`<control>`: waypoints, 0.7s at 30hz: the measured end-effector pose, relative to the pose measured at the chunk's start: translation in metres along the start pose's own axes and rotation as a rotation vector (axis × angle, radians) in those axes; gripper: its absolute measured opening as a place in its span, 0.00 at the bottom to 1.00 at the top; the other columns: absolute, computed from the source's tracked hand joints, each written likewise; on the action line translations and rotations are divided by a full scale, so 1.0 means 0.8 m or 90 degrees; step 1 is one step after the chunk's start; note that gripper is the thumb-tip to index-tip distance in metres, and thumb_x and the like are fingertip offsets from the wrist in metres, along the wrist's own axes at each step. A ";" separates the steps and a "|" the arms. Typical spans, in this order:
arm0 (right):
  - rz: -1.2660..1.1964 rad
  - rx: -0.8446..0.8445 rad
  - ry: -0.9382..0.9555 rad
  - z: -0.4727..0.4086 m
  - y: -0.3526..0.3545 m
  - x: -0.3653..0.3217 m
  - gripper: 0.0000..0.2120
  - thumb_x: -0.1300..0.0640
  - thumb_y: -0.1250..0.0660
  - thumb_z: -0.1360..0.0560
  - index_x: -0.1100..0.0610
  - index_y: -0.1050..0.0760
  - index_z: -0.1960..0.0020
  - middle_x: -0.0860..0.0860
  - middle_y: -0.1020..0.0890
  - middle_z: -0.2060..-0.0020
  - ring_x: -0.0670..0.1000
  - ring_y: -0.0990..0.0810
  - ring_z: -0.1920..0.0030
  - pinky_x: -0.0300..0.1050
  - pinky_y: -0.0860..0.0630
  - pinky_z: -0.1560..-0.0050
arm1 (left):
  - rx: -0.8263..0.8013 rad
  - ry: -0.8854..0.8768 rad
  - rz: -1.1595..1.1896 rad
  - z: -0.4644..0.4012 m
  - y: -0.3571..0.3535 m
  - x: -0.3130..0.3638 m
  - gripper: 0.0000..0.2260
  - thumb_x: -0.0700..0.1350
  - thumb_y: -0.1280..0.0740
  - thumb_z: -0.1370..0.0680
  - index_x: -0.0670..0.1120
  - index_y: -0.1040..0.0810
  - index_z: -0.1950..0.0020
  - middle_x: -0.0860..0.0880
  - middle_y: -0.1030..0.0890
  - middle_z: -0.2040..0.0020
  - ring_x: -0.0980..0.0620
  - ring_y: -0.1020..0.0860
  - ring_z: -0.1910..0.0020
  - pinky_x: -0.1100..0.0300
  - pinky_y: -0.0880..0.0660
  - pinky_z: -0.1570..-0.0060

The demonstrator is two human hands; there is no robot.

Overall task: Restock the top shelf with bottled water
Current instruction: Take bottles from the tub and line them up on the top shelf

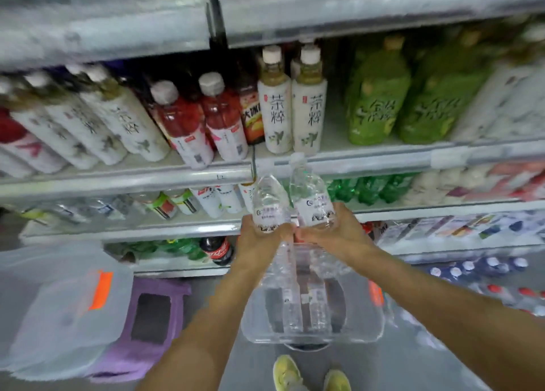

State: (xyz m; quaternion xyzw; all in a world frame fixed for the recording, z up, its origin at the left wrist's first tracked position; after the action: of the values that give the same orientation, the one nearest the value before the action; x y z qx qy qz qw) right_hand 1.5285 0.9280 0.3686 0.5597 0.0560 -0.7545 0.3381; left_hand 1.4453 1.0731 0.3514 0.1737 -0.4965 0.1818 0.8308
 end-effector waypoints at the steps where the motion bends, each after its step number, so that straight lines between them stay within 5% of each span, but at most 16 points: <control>1: 0.012 0.006 0.028 0.005 0.006 -0.020 0.28 0.47 0.20 0.37 0.49 0.30 0.43 0.47 0.17 0.49 0.45 0.18 0.51 0.44 0.21 0.48 | 0.014 -0.022 0.005 0.008 0.005 0.023 0.31 0.47 0.25 0.26 0.46 0.37 0.29 0.56 0.29 0.40 0.57 0.28 0.45 0.61 0.32 0.48; 4: 0.026 0.014 0.093 0.021 0.023 -0.079 0.24 0.49 0.26 0.31 0.49 0.31 0.40 0.47 0.18 0.49 0.46 0.19 0.50 0.47 0.22 0.48 | 0.062 -0.103 -0.002 0.028 0.021 0.082 0.26 0.47 0.22 0.30 0.48 0.30 0.38 0.52 0.18 0.46 0.57 0.19 0.51 0.60 0.24 0.52; 8: 0.021 0.048 0.173 0.049 0.040 -0.159 0.26 0.52 0.25 0.31 0.50 0.32 0.38 0.46 0.18 0.51 0.46 0.19 0.50 0.53 0.22 0.43 | 0.040 -0.206 0.038 0.062 0.033 0.157 0.26 0.48 0.23 0.29 0.52 0.31 0.36 0.57 0.19 0.46 0.60 0.21 0.49 0.64 0.26 0.55; 12: 0.038 0.086 0.267 0.085 0.064 -0.230 0.22 0.49 0.24 0.30 0.48 0.31 0.42 0.44 0.19 0.50 0.41 0.19 0.51 0.45 0.22 0.48 | 0.061 -0.313 -0.012 0.094 0.045 0.230 0.26 0.51 0.22 0.30 0.52 0.29 0.36 0.56 0.18 0.46 0.58 0.19 0.47 0.68 0.26 0.57; 15: 0.041 0.113 0.335 0.108 0.087 -0.281 0.19 0.49 0.24 0.30 0.47 0.28 0.44 0.43 0.17 0.53 0.40 0.19 0.55 0.39 0.23 0.55 | 0.064 -0.382 -0.010 0.122 0.047 0.283 0.19 0.48 0.23 0.28 0.55 0.28 0.43 0.60 0.18 0.53 0.68 0.20 0.57 0.74 0.28 0.65; 21: 0.062 0.166 0.426 0.133 0.139 -0.376 0.28 0.37 0.27 0.34 0.46 0.31 0.40 0.43 0.20 0.48 0.45 0.20 0.48 0.49 0.23 0.48 | 0.035 -0.498 -0.023 0.152 0.038 0.390 0.33 0.62 0.24 0.34 0.54 0.29 0.32 0.57 0.18 0.41 0.58 0.19 0.43 0.61 0.23 0.52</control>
State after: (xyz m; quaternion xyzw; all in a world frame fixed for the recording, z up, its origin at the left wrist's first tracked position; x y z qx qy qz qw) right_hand 1.5495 0.9285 0.7059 0.8162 0.0398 -0.5131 0.2626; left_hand 1.4760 1.0827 0.6860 0.2606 -0.7677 0.1000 0.5768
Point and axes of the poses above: each hand's wrist, its own z-axis away from the middle knuckle, its own y-axis out of the back of the hand, x = y × z, the point moved 3 cm from there along -z, towards the middle knuckle
